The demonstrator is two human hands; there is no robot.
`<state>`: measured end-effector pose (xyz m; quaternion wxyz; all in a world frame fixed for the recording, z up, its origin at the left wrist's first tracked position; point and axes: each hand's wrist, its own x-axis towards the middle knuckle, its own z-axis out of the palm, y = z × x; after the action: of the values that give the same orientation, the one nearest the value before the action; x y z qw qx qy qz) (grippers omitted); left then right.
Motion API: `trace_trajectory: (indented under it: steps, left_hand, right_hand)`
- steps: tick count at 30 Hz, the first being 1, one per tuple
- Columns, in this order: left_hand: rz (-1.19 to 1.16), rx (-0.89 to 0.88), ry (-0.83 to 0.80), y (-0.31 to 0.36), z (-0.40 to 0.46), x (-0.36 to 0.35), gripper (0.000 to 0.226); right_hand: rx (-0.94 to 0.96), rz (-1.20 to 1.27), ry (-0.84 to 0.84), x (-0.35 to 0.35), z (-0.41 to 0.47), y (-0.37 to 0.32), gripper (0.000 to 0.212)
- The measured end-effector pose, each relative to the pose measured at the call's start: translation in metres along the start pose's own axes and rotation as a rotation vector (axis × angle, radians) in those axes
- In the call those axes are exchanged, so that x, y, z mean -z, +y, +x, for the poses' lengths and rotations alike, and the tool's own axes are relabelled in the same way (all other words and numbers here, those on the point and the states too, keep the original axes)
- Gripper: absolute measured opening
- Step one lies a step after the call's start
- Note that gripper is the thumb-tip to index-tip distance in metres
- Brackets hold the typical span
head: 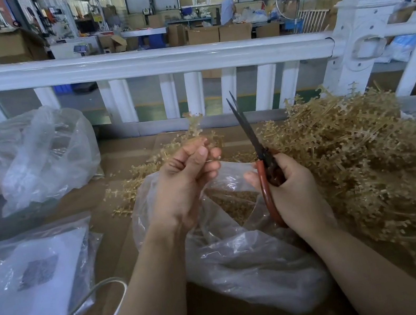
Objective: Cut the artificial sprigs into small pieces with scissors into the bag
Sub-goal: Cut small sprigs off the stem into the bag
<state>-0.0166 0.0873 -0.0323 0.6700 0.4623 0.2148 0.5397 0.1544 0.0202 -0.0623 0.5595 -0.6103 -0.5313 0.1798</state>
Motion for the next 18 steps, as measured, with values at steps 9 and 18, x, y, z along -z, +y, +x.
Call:
trace_trajectory:
  steps: [9, 18]
  left_hand:
    - [0.049, 0.008, 0.13, -0.004, -0.001, -0.002, 0.02]
    - [-0.015, 0.017, 0.056, -0.005, -0.001, -0.001, 0.03]
  right_hand:
    - [0.081, -0.429, 0.024, -0.002, 0.0, 0.009, 0.05]
    - [0.093, -0.461, 0.02, -0.005, 0.002, 0.014, 0.063]
